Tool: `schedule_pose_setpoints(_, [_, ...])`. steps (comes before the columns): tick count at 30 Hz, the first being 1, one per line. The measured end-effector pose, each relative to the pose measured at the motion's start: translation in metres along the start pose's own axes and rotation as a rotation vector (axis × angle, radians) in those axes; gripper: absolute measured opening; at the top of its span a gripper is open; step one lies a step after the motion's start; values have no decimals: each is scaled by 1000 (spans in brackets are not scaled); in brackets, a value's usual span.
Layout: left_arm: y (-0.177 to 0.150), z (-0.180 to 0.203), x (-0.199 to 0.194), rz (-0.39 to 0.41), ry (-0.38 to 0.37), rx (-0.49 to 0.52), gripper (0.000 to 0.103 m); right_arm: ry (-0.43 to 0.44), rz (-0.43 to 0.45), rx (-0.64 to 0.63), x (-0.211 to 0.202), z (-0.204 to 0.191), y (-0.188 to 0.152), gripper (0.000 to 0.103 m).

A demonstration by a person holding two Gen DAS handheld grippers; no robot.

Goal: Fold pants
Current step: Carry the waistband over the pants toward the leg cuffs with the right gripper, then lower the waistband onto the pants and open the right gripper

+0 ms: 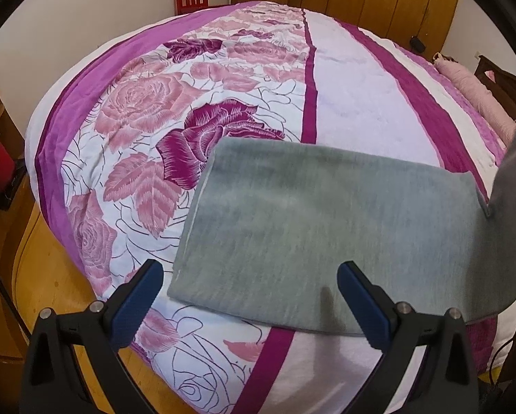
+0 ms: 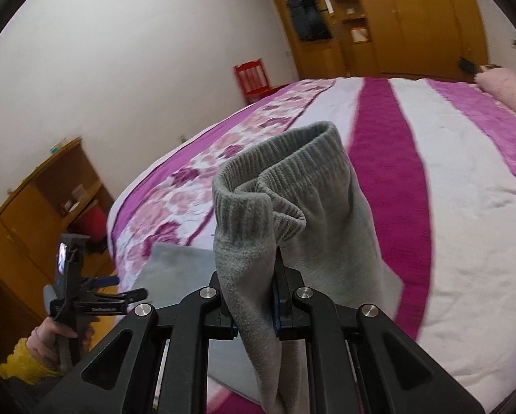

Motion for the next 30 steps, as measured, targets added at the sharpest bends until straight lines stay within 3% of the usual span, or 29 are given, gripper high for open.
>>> schedule_pose_setpoints(13, [7,-10,-23,86,-44,26,102,148,-125,-102,57,-71,-8,14])
schedule_pose_setpoints(22, [1,-30,-22,85,-12,-15,102,216,-193,-215,95,-130,-12,14])
schedule_pose_setpoints(30, [-11,-55,-18,77,30,-55,102,214,-328,-262,150,-155,-45,14])
Point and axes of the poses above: each gripper's, at about its wrist camera, not at the fingertips, and x roughly the way its jaws point, z to its right, y to its top, the point moved 5 cm from there along x, roughly the way its jaws point, and after that the axes turned 9 degrees about x, right-handed, at the moved point
